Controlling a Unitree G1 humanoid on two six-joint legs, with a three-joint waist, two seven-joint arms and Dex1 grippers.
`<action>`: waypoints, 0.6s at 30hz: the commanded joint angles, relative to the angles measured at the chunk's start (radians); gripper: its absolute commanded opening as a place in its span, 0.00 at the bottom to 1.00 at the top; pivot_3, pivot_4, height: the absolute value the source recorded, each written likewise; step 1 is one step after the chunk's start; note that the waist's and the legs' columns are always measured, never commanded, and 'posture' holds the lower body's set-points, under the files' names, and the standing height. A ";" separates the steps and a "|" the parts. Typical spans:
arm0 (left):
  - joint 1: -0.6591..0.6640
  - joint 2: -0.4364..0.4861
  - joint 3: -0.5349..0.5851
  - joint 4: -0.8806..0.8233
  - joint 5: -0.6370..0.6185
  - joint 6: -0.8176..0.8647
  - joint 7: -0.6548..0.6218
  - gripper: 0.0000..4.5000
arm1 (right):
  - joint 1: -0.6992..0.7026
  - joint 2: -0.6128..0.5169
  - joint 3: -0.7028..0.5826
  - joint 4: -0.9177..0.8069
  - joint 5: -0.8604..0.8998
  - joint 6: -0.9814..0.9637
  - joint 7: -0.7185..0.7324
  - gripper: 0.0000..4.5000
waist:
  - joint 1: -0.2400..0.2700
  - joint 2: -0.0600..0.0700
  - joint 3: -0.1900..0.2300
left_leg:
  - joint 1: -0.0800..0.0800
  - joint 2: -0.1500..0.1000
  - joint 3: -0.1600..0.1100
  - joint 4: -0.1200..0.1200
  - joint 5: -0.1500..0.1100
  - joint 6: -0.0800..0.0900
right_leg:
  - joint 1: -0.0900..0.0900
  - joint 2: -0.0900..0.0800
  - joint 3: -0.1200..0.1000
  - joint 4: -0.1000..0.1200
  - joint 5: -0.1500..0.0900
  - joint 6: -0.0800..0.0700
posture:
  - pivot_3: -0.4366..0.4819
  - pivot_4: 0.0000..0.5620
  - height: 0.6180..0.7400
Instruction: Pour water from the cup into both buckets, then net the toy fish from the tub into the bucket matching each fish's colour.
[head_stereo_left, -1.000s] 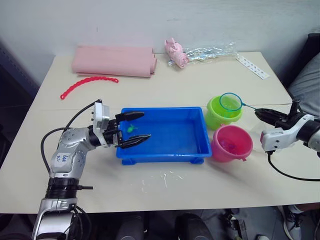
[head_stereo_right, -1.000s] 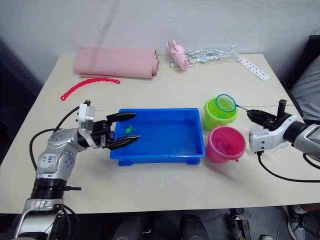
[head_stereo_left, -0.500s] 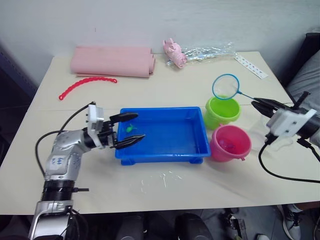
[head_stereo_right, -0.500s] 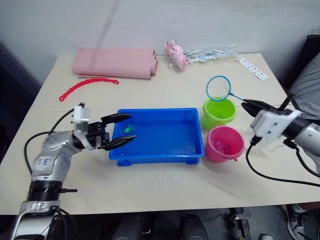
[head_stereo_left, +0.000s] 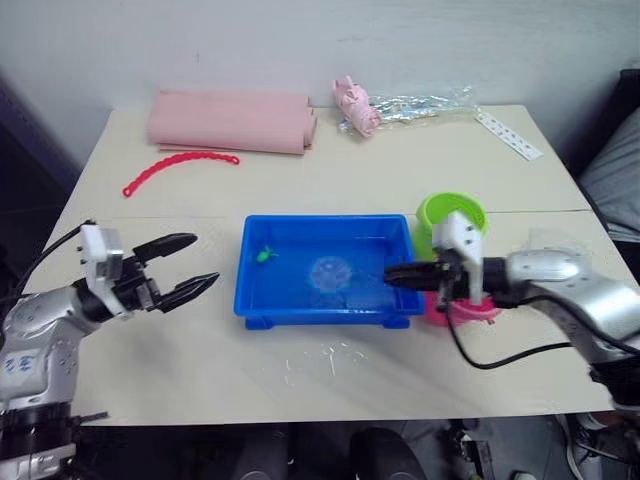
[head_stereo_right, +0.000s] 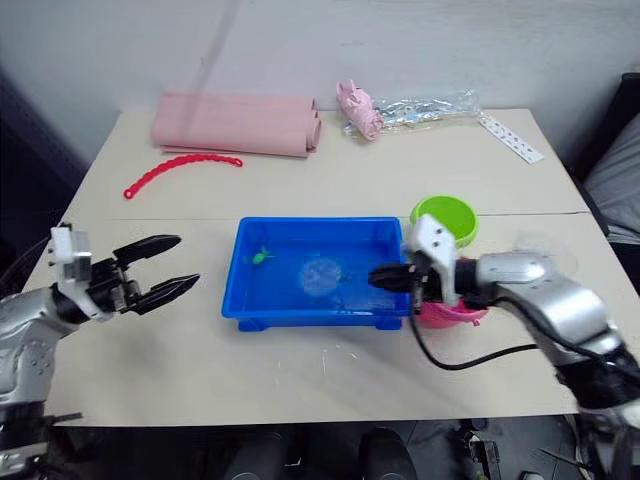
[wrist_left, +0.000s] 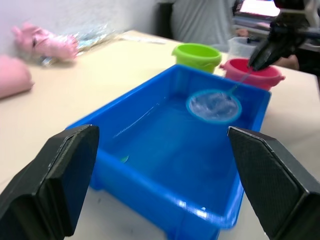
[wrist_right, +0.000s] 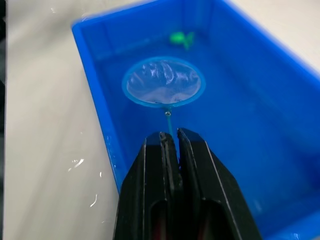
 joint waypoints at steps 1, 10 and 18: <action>0.030 0.026 0.056 -0.053 -0.029 0.008 0.016 1.00 | -0.081 0.054 0.045 0.064 -0.092 0.032 0.019 0.00 | 0.001 0.000 0.000 | 0.000 0.000 0.000 0.000 0.000 0.000 | 0.000 0.000 0.000 0.000 0.000 0.000 | 0.48 0.27 1.00; 0.145 0.064 0.088 -0.106 -0.030 0.012 -0.005 1.00 | -0.189 0.313 0.149 0.242 -0.304 -0.023 -0.008 0.00 | -0.023 -0.001 0.000 | 0.000 0.000 0.000 -0.002 0.000 -0.001 | -0.002 0.000 0.000 0.006 0.000 0.000 | 0.48 0.27 1.00; 0.105 0.062 0.064 -0.094 -0.024 0.004 0.018 1.00 | -0.278 0.415 0.178 0.426 -0.446 -0.099 0.002 0.00 | -0.026 -0.001 0.000 | 0.001 0.000 0.000 -0.001 0.000 -0.001 | -0.002 0.000 0.000 0.007 0.000 0.000 | 0.48 0.27 1.00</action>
